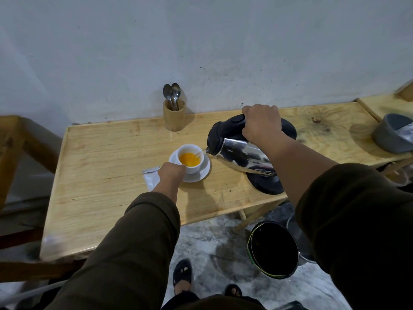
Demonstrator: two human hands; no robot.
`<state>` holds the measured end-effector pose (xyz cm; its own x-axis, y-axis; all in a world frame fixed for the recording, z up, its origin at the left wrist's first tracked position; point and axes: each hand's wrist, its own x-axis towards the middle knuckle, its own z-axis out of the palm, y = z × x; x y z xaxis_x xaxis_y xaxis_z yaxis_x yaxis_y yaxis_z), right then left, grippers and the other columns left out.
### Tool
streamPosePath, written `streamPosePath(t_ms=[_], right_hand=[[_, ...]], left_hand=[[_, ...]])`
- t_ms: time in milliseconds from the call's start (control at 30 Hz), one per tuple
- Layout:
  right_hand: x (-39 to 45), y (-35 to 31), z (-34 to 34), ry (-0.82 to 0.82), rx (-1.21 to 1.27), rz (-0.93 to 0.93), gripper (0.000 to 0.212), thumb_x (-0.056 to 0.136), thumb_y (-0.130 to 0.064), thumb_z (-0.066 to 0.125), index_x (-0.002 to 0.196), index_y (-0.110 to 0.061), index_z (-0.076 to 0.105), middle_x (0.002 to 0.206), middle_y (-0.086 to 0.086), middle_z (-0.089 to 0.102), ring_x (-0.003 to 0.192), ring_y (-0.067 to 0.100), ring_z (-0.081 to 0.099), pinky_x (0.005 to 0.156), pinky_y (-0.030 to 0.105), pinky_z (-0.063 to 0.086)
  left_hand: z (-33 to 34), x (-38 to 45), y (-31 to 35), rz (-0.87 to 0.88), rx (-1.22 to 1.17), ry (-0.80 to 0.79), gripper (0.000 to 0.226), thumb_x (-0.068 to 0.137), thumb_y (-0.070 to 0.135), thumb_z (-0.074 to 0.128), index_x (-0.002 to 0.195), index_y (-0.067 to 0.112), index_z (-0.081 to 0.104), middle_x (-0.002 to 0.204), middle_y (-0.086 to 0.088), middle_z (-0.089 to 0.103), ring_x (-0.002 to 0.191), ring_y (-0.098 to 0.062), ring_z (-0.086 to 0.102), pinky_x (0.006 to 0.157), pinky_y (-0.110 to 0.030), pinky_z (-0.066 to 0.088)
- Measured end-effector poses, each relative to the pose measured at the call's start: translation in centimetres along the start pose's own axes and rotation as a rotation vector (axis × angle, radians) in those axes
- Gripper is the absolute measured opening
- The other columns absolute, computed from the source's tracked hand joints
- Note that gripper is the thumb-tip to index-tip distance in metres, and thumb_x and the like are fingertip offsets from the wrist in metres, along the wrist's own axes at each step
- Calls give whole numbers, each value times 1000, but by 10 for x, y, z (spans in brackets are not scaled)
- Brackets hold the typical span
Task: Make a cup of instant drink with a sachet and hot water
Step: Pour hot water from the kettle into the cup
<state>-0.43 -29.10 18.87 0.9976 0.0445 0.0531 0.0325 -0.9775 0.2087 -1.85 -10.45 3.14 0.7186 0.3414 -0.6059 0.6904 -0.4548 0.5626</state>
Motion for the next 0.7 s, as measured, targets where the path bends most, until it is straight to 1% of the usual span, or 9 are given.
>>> streamPosePath(t_ms=[133,200,300,433,700], right_hand=[[1,-2,0,15,-5,2,20,88,-11,51,107,-11,56,82,8,49,93,32,59,88,37,40],[1,-3,-1,23,-3,4,21,88,-11,51,108,-11,56,85,10,55,94,33,59,89,37,40],[2,-4,-1,33,-11,-1,22,89,-12,52,110,-11,56,98,13,64,95,33,59,89,38,40],[3,-4,0,46,-14,-9,22,89,-12,52,110,-10,56,99,13,65,95,33,59,89,38,40],[2,-5,1,47,-16,-31,23,88,-12,52,111,-11,55,101,13,65,96,33,59,89,38,41]], left_hand=[[0,0,0,-4,-1,-4,51,88,35,58,125,0,52,123,-17,62,115,-30,59,96,-36,50],[-1,-1,0,-5,6,-6,51,88,36,58,124,1,53,121,-17,64,113,-30,61,94,-36,50],[-1,0,0,-7,8,-10,50,88,37,58,123,2,54,120,-17,64,111,-30,62,92,-35,51],[-1,0,0,-5,4,-9,50,88,36,58,124,2,53,122,-17,62,114,-30,60,95,-36,50],[1,2,0,-15,-2,-1,48,88,35,58,124,2,54,121,-16,64,113,-30,61,94,-35,50]])
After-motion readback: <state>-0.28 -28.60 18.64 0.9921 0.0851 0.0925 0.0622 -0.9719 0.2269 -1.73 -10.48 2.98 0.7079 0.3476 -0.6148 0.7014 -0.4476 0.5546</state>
